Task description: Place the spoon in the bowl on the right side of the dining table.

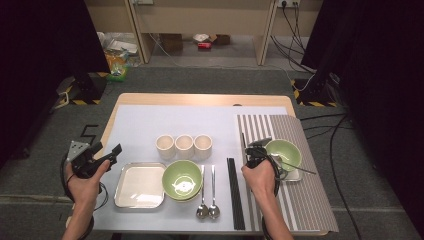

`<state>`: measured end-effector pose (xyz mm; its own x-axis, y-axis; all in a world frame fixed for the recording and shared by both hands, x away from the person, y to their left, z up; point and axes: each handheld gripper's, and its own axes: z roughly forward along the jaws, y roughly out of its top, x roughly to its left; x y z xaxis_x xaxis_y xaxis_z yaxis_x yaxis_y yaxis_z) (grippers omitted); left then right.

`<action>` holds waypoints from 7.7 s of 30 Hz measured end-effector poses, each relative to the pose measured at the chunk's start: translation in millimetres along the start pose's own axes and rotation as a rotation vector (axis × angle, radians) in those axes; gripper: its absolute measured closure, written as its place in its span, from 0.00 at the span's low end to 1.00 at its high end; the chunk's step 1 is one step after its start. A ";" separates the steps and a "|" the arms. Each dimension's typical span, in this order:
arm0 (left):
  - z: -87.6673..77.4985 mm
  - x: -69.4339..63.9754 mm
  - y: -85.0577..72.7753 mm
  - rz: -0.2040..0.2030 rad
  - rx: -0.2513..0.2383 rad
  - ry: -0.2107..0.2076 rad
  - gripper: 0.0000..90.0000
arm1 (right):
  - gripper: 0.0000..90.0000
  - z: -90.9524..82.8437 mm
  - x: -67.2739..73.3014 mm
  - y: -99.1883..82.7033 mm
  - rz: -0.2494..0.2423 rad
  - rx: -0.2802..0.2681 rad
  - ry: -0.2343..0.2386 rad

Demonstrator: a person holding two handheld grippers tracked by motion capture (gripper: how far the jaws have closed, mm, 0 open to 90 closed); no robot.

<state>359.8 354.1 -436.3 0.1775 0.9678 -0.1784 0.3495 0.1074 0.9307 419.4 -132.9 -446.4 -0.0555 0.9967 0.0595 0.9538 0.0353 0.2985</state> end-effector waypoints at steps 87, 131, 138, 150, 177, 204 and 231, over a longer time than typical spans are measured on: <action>0.1 -0.4 -0.4 0.000 -0.001 0.003 0.25 | 0.96 -73.0 -26.7 4.6 -0.136 0.021 0.078; -0.6 3.2 -2.7 -0.010 0.001 0.018 0.25 | 0.96 -117.5 -98.7 56.2 -0.598 -0.061 -0.123; -3.0 4.9 -4.0 -0.010 0.001 0.031 0.25 | 0.95 -112.1 -110.5 62.0 -0.632 -0.056 -0.106; -6.5 7.9 -5.4 -0.013 0.002 0.045 0.26 | 0.95 -104.1 -125.1 72.6 -0.706 -0.052 -0.107; -6.8 9.8 -6.3 -0.017 0.002 0.052 0.26 | 0.95 -75.5 -155.8 92.3 -0.927 0.007 -0.078; -5.3 8.3 -8.2 -0.012 0.010 0.051 0.26 | 0.95 -39.4 -180.8 81.2 -1.068 0.049 -0.028; -4.6 7.6 -9.4 -0.009 0.017 0.054 0.26 | 0.95 -17.2 -186.0 77.0 -1.208 0.088 0.012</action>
<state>353.7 361.5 -445.0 0.1247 0.9778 -0.1684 0.3663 0.1123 0.9237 498.1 -316.8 -418.0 -0.9263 0.3167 -0.2043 0.3017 0.9480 0.1016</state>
